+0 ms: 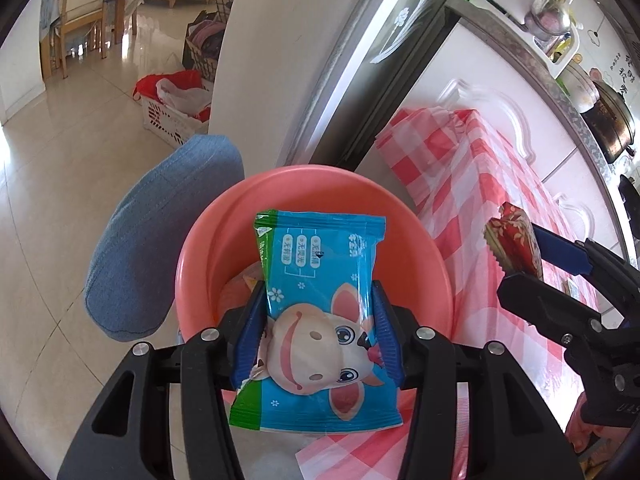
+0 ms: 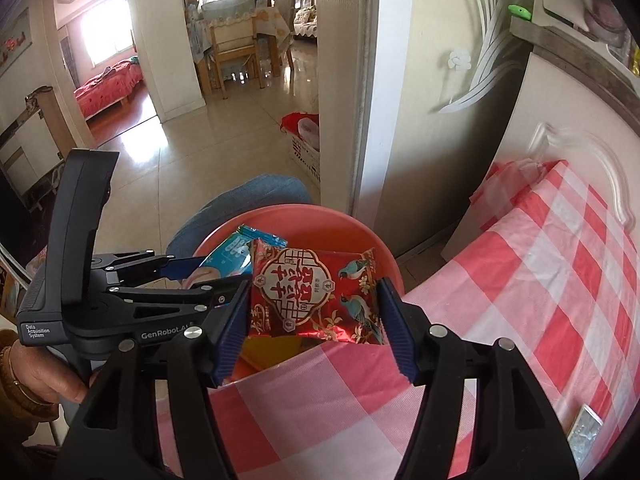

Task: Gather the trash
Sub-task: 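Open both tools over the bucket to drop the two packets, then move both open tools back over the foil tray and green packet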

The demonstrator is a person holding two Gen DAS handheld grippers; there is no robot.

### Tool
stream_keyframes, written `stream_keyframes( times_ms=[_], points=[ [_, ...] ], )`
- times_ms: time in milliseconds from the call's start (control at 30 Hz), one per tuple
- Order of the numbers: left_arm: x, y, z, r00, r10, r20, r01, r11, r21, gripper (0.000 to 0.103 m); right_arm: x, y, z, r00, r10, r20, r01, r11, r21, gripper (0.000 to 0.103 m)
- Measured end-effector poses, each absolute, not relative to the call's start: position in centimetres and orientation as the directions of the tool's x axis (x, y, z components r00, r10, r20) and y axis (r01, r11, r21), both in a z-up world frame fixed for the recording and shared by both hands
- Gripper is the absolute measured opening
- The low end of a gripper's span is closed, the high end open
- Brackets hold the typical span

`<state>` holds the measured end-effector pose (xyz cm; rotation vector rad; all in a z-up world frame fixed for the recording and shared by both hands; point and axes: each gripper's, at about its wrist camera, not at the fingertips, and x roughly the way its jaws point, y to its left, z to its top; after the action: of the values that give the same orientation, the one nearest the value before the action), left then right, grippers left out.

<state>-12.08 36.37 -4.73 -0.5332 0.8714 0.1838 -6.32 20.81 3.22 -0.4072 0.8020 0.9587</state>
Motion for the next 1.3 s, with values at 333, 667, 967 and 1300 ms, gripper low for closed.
stream_keyframes(
  times_ms=[333, 667, 967, 1300],
  points=[
    [-12.3, 36.7, -3.8, 0.683, -0.07, -0.727, -0.347, 0.844, -0.408, 0.076, -5.8, 19.1, 3.8, 0.361, 0.609, -0.707, -0.817, 0.572, 0.075, 0.079],
    [-12.8, 36.5, -3.4, 0.682, -0.08, -0.727, -0.361, 0.828, -0.429, 0.088, -4.9, 12.6, 5.1, 0.44, 0.622, -0.648, -0.715, 0.679, 0.167, 0.087],
    [-12.5, 35.0, -2.9, 0.68, -0.14, -0.72, -0.34, 0.809, -0.479, 0.088, -5.3, 7.5, 4.6, 0.469, 0.641, -0.608, -0.638, 0.722, 0.269, 0.088],
    [-12.2, 32.1, -0.9, 0.685, -0.175, -0.707, -0.288, 0.827, -0.483, 0.089, -5.8, 3.5, 4.6, 0.512, 0.637, -0.576, -0.589, 0.749, 0.304, 0.088]
  ],
)
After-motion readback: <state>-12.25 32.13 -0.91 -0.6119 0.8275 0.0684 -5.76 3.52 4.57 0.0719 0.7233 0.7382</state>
